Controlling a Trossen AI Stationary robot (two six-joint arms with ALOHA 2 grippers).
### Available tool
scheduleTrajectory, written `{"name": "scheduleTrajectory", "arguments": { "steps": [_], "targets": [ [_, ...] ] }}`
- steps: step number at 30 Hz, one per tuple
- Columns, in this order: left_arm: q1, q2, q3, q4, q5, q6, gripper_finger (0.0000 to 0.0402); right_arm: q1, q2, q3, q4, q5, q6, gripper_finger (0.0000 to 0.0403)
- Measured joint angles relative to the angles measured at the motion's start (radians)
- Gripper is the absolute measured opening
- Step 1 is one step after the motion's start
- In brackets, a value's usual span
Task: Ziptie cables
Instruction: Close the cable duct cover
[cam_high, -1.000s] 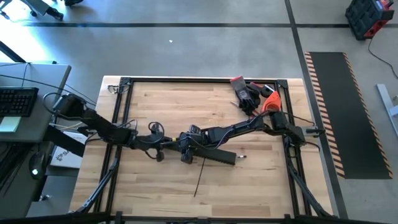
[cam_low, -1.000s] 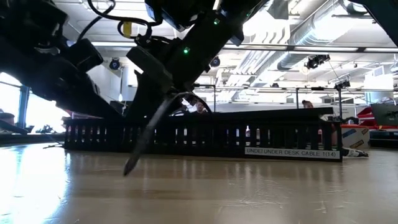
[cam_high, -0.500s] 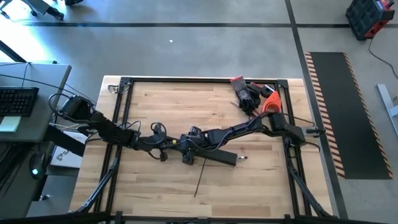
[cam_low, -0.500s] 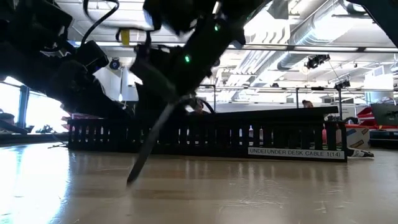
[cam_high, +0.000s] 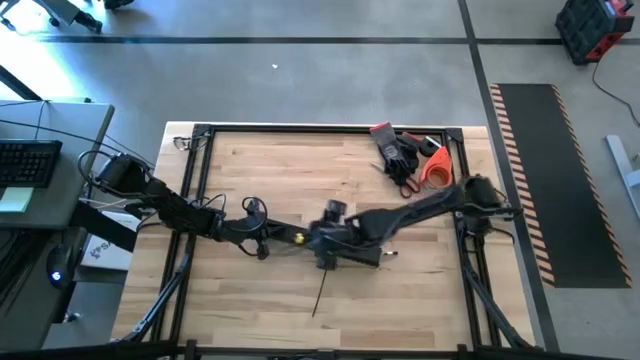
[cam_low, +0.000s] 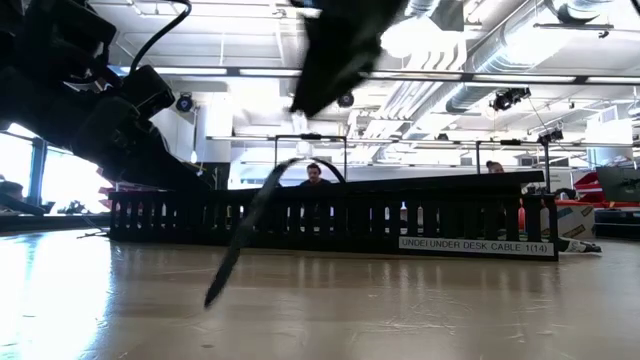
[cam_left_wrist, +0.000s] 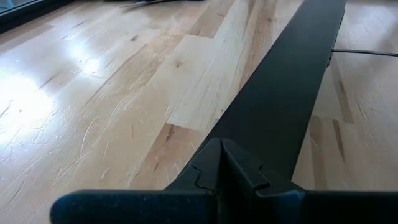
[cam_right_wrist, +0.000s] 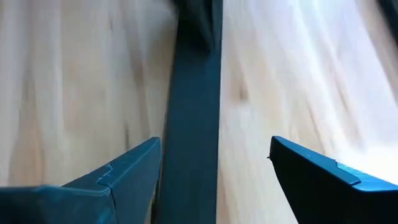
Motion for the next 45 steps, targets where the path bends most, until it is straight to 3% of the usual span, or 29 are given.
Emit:
{"name": "scheduleTrajectory", "arguments": {
  "steps": [6, 11, 17, 24, 30, 36, 41, 45],
  "targets": [
    [-0.002, -0.027, 0.002, -0.015, 0.007, 0.026, 0.0, 0.092, -0.152, -0.206, -0.026, 0.017, 0.198, 0.0279],
    [-0.003, -0.086, 0.018, -0.021, 0.036, 0.102, 0.0, 0.145, -0.204, -0.402, 0.153, 0.005, 0.278, 0.0279],
    [-0.003, -0.13, 0.092, -0.006, 0.096, 0.202, 0.0, 0.145, -0.211, -0.531, 0.369, -0.028, 0.226, 0.0279],
    [0.027, -0.085, 0.213, -0.058, 0.159, 0.289, 0.0, 0.078, -0.208, -0.52, 0.436, -0.046, 0.098, 0.028],
    [0.058, -0.017, 0.253, -0.061, 0.207, 0.32, 0.0, -0.013, -0.198, -0.519, 0.447, -0.276, 0.051, 0.03],
    [0.074, 0.038, 0.254, -0.053, 0.217, 0.316, 0.0, -0.029, -0.198, -0.502, 0.478, -0.185, -0.051, 0.0305],
    [0.079, 0.062, 0.255, -0.046, 0.217, 0.317, 0.0, -0.028, -0.198, -0.501, 0.548, -0.258, -0.06, 0.0305],
    [0.079, 0.066, 0.256, -0.042, 0.217, 0.318, 0.0, -0.039, -0.199, -0.5, 0.556, -0.256, -0.045, 0.0308]
  ]
}}
